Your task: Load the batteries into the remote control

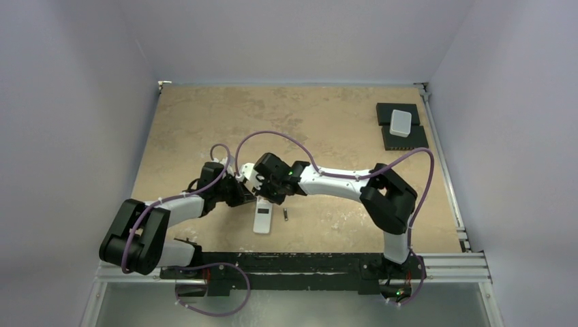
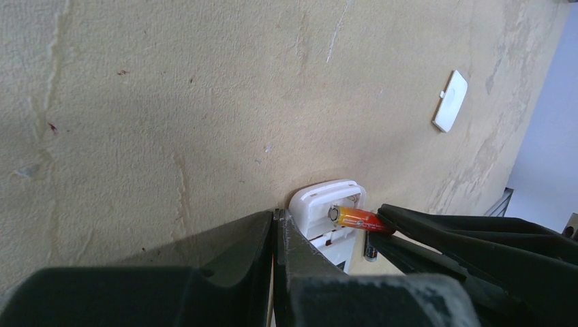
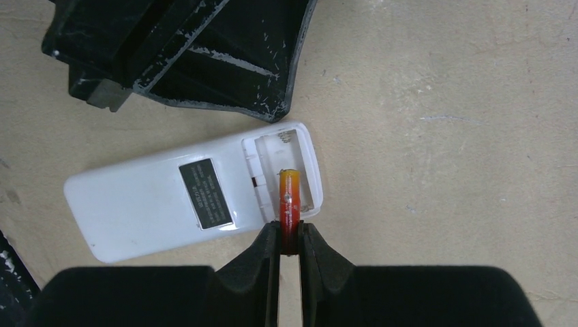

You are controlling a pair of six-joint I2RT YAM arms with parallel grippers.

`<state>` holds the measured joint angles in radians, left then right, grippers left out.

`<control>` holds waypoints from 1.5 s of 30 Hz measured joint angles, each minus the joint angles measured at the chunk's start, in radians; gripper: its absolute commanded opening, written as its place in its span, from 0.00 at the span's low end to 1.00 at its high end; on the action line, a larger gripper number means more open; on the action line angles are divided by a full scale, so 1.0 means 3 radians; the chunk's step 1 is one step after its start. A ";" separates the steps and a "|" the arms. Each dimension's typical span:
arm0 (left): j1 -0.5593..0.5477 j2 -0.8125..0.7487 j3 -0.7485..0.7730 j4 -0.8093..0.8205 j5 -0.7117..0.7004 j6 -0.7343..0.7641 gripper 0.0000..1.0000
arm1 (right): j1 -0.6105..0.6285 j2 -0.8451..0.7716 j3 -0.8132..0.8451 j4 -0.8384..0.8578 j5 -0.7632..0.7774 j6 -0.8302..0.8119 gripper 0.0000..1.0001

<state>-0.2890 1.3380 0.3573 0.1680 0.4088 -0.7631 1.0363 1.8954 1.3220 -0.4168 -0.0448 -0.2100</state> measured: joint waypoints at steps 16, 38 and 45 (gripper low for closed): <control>0.0000 0.0004 0.0001 0.0001 0.0005 0.0000 0.03 | 0.0000 0.0084 0.0106 -0.0065 -0.0011 -0.0004 0.03; 0.0000 0.0022 0.0018 -0.0001 0.0019 0.0000 0.03 | 0.0000 0.0120 0.0144 -0.0055 -0.0050 -0.0028 0.06; 0.0000 0.0034 0.0019 0.0004 0.0025 0.0000 0.03 | 0.0000 0.0158 0.0181 -0.0053 -0.0084 -0.0029 0.09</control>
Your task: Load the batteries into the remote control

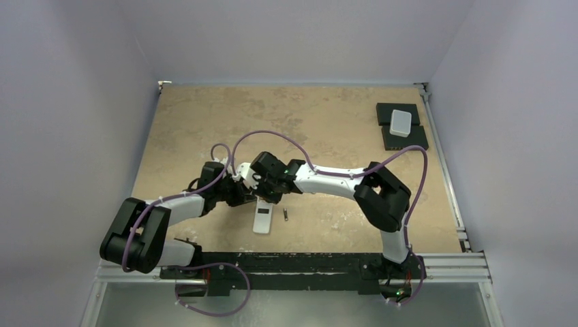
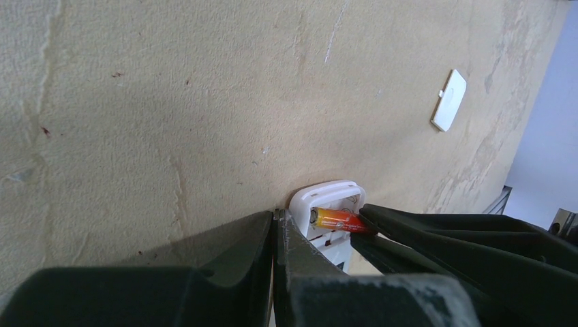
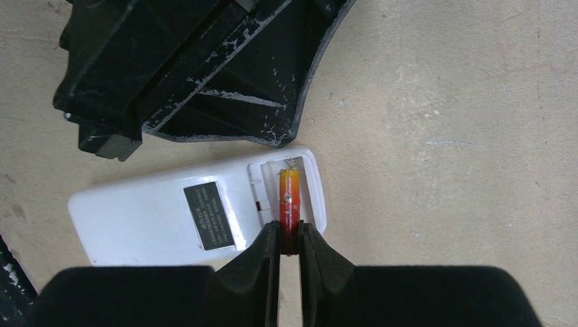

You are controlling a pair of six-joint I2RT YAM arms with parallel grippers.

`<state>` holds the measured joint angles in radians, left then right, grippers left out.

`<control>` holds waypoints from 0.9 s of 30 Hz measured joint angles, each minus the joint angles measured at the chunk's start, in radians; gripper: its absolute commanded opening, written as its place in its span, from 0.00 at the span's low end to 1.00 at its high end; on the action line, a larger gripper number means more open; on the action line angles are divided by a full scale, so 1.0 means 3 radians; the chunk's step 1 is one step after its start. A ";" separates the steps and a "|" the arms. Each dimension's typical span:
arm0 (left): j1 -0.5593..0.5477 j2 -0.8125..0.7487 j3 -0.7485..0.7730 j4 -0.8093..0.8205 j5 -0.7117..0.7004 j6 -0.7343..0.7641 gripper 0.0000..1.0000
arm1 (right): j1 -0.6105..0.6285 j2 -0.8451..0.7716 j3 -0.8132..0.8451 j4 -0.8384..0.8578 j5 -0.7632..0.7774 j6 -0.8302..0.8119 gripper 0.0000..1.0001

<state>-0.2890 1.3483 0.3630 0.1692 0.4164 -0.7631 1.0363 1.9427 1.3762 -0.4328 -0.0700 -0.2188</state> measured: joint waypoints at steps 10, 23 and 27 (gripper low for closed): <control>0.0000 0.0014 0.0014 -0.0004 0.0001 0.0000 0.03 | 0.0000 0.0005 0.0000 -0.0001 0.0014 -0.0001 0.11; 0.0000 0.0031 0.0022 0.0004 0.0013 0.0000 0.02 | 0.0000 0.0005 0.0000 -0.0001 0.0090 -0.0010 0.11; 0.0000 0.0031 0.0022 0.0004 0.0013 0.0000 0.02 | 0.0005 0.0005 0.0000 -0.0001 0.0090 -0.0010 0.13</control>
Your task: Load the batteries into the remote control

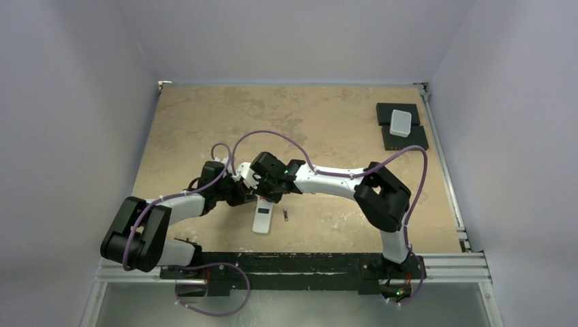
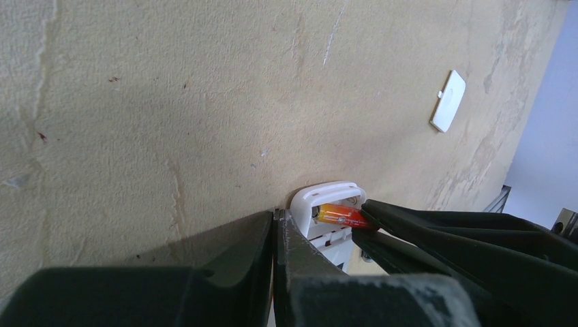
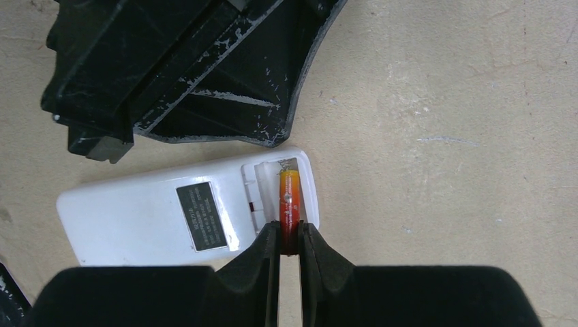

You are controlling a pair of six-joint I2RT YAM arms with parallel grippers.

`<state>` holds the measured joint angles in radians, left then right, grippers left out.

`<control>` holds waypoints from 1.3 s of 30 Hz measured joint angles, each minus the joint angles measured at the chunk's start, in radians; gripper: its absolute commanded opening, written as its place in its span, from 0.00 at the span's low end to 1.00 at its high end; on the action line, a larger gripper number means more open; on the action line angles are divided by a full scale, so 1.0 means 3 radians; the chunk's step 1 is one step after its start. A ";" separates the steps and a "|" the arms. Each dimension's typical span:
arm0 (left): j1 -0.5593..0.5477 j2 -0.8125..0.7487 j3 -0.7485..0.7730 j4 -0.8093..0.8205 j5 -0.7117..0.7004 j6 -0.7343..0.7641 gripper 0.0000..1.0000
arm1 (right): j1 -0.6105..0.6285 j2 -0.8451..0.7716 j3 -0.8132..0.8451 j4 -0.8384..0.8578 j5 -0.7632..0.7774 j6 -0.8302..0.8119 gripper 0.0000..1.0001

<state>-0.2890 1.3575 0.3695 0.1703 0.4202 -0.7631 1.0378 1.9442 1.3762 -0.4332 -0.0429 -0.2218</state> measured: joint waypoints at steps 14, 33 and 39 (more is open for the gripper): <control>0.0000 0.0000 0.0000 0.0000 0.0000 0.0000 0.02 | 0.0004 0.0000 0.0000 -0.0003 0.0024 0.0003 0.25; 0.0000 0.0000 0.0000 0.0000 0.0000 0.0000 0.03 | 0.0004 -0.0015 -0.0001 0.0057 0.0024 0.0142 0.33; 0.0000 0.0000 0.0000 0.0000 0.0000 0.0000 0.03 | 0.0004 -0.0243 -0.0084 0.0140 0.0098 0.0469 0.39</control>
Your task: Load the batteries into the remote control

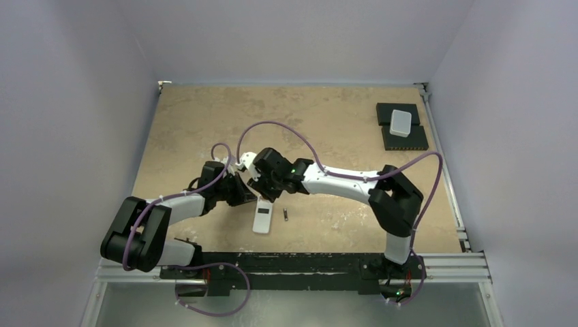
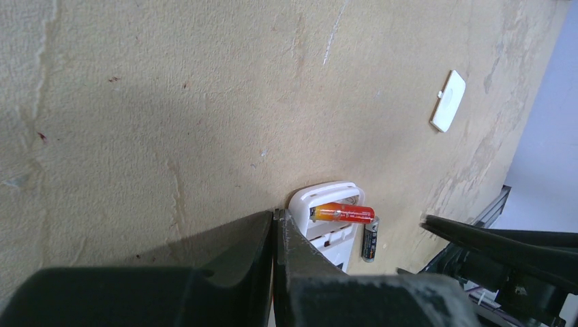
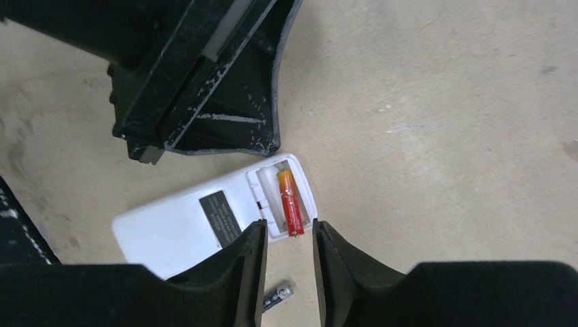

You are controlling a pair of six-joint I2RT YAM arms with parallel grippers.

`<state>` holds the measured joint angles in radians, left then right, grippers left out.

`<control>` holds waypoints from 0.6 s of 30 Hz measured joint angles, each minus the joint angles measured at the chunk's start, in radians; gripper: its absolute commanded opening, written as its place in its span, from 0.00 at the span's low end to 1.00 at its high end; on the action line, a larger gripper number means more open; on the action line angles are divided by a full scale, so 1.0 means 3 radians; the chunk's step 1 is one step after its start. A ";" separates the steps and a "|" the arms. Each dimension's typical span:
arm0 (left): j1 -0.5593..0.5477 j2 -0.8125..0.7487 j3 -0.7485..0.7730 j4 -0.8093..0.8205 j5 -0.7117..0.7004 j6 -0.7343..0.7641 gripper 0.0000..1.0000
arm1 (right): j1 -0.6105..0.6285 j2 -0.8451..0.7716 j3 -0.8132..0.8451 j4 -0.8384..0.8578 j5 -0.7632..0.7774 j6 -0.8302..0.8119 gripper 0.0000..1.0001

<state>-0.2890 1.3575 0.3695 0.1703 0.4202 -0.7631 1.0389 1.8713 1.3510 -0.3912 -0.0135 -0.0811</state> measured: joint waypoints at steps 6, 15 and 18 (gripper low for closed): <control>0.0000 0.0000 0.0000 -0.0001 0.0001 0.0000 0.03 | 0.0000 -0.0319 -0.0203 0.0151 0.0235 0.0566 0.40; 0.0000 0.0000 0.0000 0.0000 0.0004 0.0000 0.02 | 0.0000 -0.0668 -0.0790 0.0512 0.0365 0.1572 0.38; 0.0000 0.0000 0.0000 0.0000 0.0008 0.0000 0.02 | 0.0000 -0.0679 -0.0896 0.0643 0.0360 0.1853 0.38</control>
<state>-0.2890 1.3575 0.3695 0.1703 0.4225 -0.7631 1.0389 1.6676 1.0821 -0.1982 0.0944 0.4747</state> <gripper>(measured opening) 0.027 0.386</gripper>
